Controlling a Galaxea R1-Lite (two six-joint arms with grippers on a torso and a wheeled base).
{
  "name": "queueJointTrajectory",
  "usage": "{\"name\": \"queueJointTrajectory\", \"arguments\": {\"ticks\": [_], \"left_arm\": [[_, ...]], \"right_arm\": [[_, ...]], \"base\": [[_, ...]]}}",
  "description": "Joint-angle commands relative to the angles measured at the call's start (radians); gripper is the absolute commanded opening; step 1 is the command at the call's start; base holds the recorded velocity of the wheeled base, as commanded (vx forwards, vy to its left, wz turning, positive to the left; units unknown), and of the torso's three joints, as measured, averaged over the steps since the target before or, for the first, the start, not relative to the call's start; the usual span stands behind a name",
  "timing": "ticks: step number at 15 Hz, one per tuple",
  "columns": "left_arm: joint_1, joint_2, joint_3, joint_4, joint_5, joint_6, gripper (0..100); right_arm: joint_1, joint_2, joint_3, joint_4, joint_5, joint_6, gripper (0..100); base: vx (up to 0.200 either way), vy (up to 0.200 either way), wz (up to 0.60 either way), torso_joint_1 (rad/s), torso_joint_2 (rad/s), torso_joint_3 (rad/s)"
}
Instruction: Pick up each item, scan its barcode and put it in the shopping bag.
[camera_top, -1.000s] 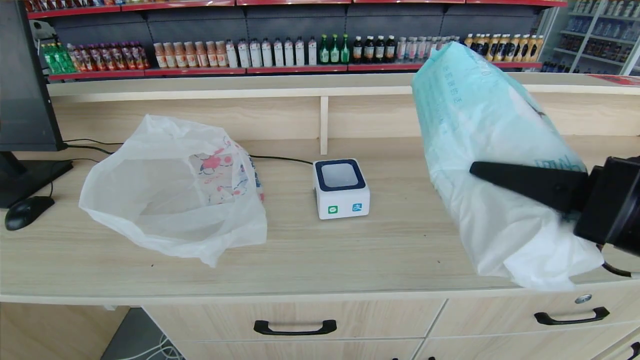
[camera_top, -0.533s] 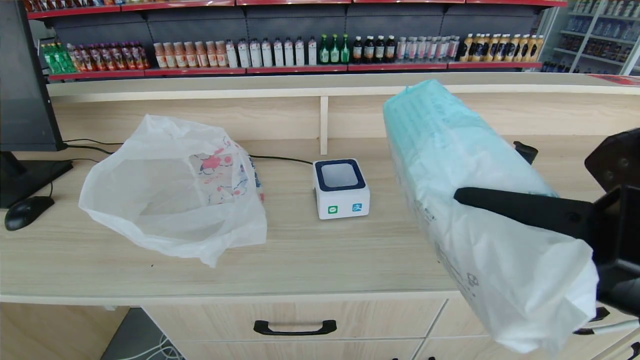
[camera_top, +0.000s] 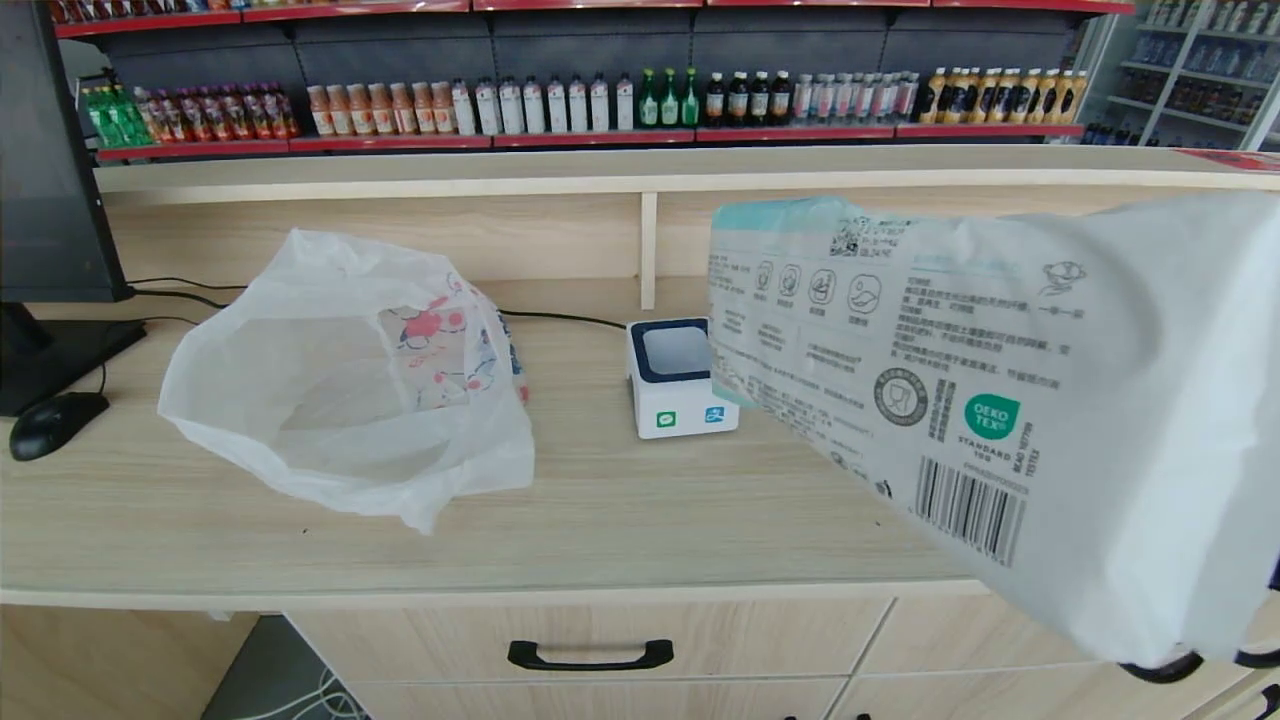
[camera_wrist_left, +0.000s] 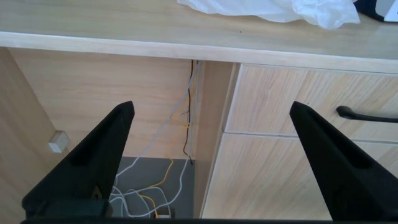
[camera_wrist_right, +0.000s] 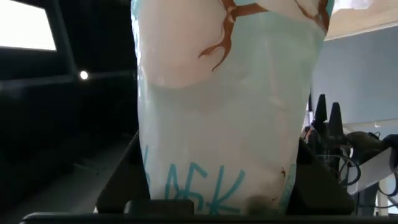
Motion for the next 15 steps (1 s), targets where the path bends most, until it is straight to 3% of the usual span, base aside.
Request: {"name": "queueJointTrajectory", "arguments": {"ticks": [1, 3, 5, 8, 15], "left_arm": [[0.000, 0.000, 0.000, 0.000, 0.000, 0.000, 100], [0.000, 0.000, 0.000, 0.000, 0.000, 0.000, 100], [0.000, 0.000, 0.000, 0.000, 0.000, 0.000, 100], [0.000, 0.000, 0.000, 0.000, 0.000, 0.000, 100], [0.000, 0.000, 0.000, 0.000, 0.000, 0.000, 100]], "right_arm": [[-0.003, 0.083, 0.020, -0.047, 0.046, 0.033, 0], [-0.001, 0.135, 0.098, -0.171, 0.158, 0.160, 0], [-0.001, 0.173, 0.221, -0.393, 0.239, 0.253, 0], [-0.001, 0.293, 0.268, -0.654, 0.253, 0.397, 0], [0.074, 0.353, 0.205, -0.691, 0.251, 0.463, 0]], "base": [[0.000, 0.000, 0.00, 0.000, 0.00, 0.000], [0.000, 0.000, 0.00, 0.000, 0.00, 0.000], [0.000, 0.000, 0.00, 0.000, 0.00, 0.000], [0.000, 0.000, 0.00, 0.000, 0.00, 0.000], [0.000, 0.000, 0.00, 0.000, 0.00, 0.000]]}}
